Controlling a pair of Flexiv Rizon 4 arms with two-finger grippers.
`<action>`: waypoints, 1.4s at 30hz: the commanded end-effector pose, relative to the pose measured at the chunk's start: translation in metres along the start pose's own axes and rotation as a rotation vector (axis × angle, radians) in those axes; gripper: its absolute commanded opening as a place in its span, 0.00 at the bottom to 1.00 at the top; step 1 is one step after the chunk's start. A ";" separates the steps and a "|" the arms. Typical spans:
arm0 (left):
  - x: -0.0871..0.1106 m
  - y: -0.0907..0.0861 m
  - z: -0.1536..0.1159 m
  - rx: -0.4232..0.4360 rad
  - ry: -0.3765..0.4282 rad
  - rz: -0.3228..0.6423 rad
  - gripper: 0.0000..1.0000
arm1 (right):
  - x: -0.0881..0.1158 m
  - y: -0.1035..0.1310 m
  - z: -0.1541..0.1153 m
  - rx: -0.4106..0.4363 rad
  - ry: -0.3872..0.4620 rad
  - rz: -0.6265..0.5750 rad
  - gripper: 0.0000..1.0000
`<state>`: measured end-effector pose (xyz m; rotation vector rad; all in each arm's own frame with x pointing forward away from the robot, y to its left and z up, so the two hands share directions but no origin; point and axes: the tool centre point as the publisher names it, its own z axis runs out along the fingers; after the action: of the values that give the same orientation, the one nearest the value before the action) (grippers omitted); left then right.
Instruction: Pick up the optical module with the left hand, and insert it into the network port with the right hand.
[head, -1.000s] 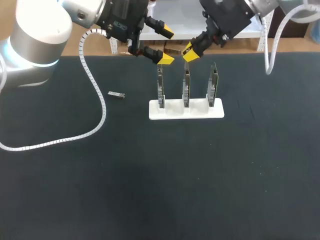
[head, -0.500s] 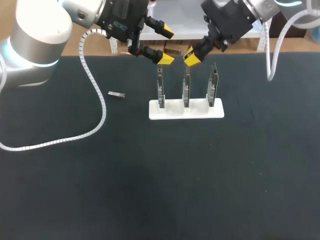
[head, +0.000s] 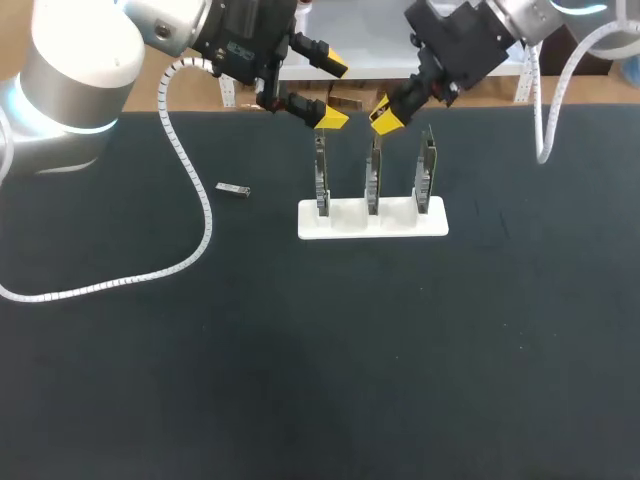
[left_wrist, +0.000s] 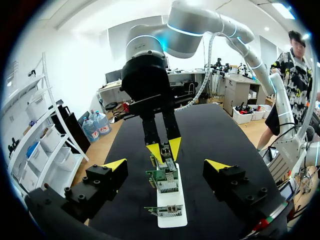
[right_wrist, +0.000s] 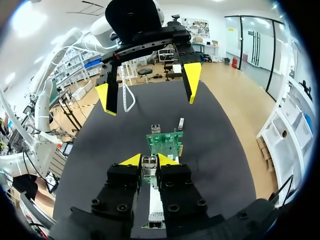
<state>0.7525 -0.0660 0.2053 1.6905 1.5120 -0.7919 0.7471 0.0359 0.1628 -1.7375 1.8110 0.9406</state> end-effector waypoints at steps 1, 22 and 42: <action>-0.001 0.002 0.000 0.004 0.007 -0.003 1.00 | -0.004 -0.002 -0.003 -0.004 0.010 -0.004 0.00; -0.001 0.002 0.000 0.004 0.007 -0.003 1.00 | -0.001 0.000 0.000 -0.027 0.016 0.005 0.00; -0.001 0.002 0.000 0.004 0.007 -0.003 1.00 | -0.004 -0.005 0.003 -0.045 0.028 -0.004 0.00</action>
<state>0.7525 -0.0660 0.2053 1.6905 1.5120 -0.7919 0.7523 0.0413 0.1652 -1.7926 1.8171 0.9640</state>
